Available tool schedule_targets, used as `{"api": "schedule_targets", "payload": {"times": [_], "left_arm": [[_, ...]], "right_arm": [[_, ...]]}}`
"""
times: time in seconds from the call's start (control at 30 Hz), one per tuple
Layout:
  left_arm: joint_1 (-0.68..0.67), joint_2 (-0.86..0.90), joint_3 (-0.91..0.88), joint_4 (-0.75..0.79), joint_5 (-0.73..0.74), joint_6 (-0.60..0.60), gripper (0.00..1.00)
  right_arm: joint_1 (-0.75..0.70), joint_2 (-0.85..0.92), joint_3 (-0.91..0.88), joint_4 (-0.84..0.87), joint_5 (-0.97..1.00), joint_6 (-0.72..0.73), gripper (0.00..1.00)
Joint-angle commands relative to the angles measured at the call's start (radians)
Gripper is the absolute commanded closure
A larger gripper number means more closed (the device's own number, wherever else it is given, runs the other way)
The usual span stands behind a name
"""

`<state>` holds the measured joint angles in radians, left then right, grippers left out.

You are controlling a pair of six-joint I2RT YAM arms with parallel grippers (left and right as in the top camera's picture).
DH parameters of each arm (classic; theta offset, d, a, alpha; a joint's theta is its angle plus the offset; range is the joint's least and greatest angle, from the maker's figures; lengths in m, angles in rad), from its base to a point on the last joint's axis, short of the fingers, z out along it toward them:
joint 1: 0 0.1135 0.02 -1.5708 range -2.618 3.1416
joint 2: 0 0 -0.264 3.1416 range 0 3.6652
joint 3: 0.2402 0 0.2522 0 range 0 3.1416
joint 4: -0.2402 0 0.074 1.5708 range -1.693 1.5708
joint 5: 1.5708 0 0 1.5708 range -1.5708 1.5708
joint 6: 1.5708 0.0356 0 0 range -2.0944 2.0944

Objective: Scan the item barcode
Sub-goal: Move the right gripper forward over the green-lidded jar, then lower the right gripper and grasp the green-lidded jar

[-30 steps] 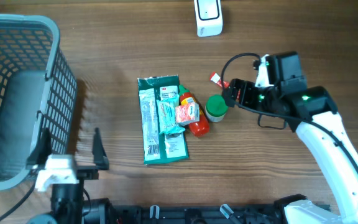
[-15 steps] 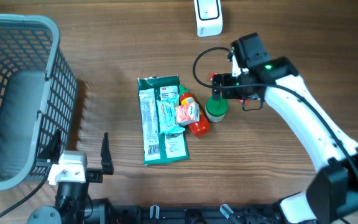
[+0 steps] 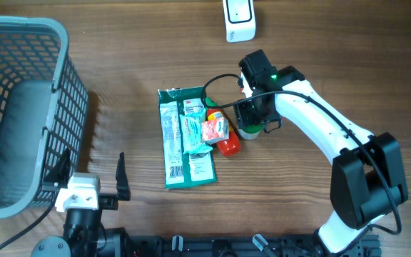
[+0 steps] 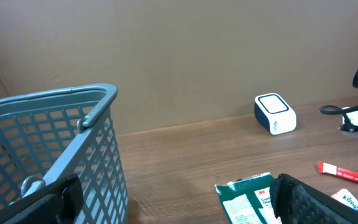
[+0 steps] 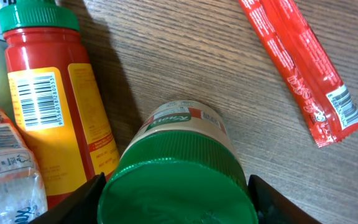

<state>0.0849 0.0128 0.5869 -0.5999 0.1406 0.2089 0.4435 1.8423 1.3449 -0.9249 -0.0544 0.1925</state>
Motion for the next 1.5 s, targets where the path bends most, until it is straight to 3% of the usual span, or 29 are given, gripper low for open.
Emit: {"api": "schedule_targets", "payload": {"times": [0.0,0.1,0.17,0.4,0.47,0.53,0.63,0.77,0.87,1.03,1.17,1.27,1.33,1.47], "left_arm": [[-0.005,-0.006,0.001,0.0,0.016,0.02,0.0],[-0.005,-0.006,0.001,-0.001,0.016,0.02,0.0],[-0.005,-0.006,0.001,-0.002,0.016,0.02,0.0],[-0.005,-0.006,0.001,-0.004,0.016,0.02,0.0],[-0.005,-0.006,0.001,-0.004,0.016,0.02,0.0],[-0.005,-0.006,0.001,-0.004,0.016,0.02,0.0],[-0.005,-0.006,0.001,-0.004,0.016,0.02,0.0],[-0.005,-0.006,0.001,-0.004,0.016,0.02,0.0],[-0.005,-0.006,0.001,-0.004,0.016,0.02,0.0],[-0.005,-0.006,0.001,-0.004,0.016,0.02,0.0],[-0.005,-0.006,0.001,-0.004,0.016,0.02,0.0],[-0.005,-0.006,0.001,-0.004,0.016,0.02,0.0],[-0.005,-0.006,0.001,-0.004,0.016,0.02,0.0],[-0.005,-0.006,0.001,-0.004,0.016,0.02,0.0]], "right_arm": [[0.002,0.017,0.016,-0.007,0.021,0.036,0.41],[0.002,0.016,0.018,-0.025,0.022,0.156,0.44],[-0.004,0.016,0.047,-0.061,0.041,0.308,0.4],[-0.08,0.016,0.099,-0.212,0.058,1.055,0.44],[-0.088,0.016,0.098,-0.216,0.059,1.226,0.34],[-0.086,0.017,0.095,-0.213,0.065,1.379,0.32],[-0.078,0.017,0.093,-0.212,0.062,1.477,0.34],[-0.071,0.017,0.093,-0.226,0.072,1.46,0.35],[-0.07,0.017,0.093,-0.224,0.073,1.507,0.22],[-0.069,0.017,0.093,-0.21,0.057,1.752,0.17],[-0.071,0.006,0.105,-0.17,-0.023,1.643,0.13],[-0.072,-0.061,0.154,-0.178,-0.007,1.375,0.06],[-0.072,-0.133,0.179,-0.175,0.047,1.127,0.0],[-0.071,-0.223,0.18,-0.134,0.134,0.416,0.02]]}}
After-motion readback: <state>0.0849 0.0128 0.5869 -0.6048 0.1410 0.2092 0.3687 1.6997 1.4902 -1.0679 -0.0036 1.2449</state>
